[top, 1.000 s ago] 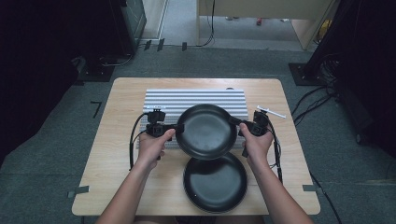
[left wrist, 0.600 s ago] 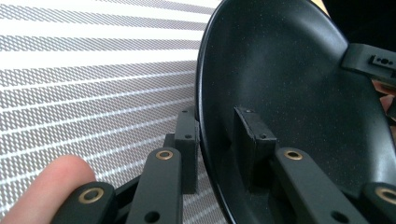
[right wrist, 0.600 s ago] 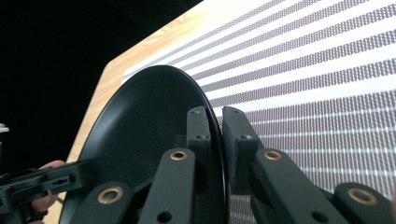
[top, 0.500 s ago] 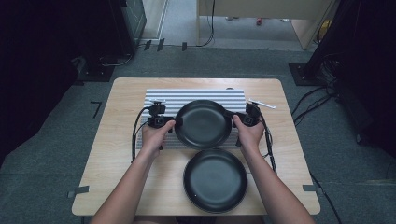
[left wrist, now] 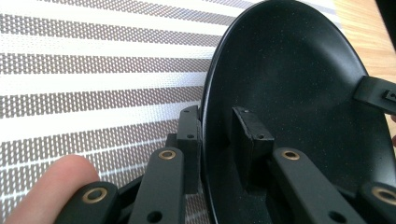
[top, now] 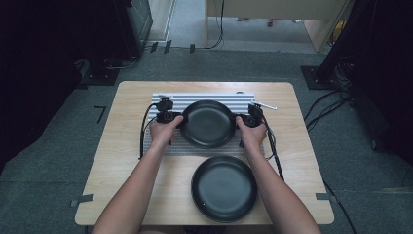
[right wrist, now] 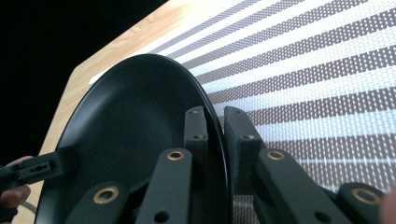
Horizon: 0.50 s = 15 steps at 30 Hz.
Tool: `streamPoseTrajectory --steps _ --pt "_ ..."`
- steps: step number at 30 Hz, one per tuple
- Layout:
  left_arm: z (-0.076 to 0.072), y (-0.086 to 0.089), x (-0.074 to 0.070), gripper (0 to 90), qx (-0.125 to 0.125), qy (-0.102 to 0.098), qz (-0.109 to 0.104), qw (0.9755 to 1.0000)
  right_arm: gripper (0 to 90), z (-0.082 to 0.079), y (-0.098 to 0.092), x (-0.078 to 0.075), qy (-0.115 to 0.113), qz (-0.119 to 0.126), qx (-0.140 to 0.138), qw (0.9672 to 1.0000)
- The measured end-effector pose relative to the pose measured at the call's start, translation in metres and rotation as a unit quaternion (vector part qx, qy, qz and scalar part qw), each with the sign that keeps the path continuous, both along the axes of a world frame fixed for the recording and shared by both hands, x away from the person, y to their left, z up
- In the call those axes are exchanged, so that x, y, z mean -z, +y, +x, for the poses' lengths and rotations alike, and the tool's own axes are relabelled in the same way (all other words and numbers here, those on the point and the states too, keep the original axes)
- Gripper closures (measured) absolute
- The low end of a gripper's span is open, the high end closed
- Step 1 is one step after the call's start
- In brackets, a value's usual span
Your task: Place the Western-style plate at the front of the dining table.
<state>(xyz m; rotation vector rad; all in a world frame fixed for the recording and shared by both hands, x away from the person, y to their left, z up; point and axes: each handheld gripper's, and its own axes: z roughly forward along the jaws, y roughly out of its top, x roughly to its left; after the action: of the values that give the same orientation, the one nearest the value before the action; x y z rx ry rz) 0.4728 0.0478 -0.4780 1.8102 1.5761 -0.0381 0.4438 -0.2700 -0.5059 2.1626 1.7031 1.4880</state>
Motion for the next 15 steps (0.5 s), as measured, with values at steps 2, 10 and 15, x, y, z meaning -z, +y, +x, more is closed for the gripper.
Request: streamPoseTrajectory --steps 2,10,15 --pt "0.002 -0.001 0.002 73.8 -0.001 0.003 0.002 1.0000 80.0 0.001 0.000 0.002 0.002 0.003 0.005 1.0000" --pt "0.014 -0.002 0.012 74.0 -0.022 0.005 -0.001 0.9997 80.9 0.006 0.002 0.013 0.003 0.002 0.023 0.9997" --pt "0.017 -0.002 0.018 72.6 -0.031 0.011 0.000 0.9994 81.7 0.007 0.005 0.016 0.002 0.001 0.029 0.9996"
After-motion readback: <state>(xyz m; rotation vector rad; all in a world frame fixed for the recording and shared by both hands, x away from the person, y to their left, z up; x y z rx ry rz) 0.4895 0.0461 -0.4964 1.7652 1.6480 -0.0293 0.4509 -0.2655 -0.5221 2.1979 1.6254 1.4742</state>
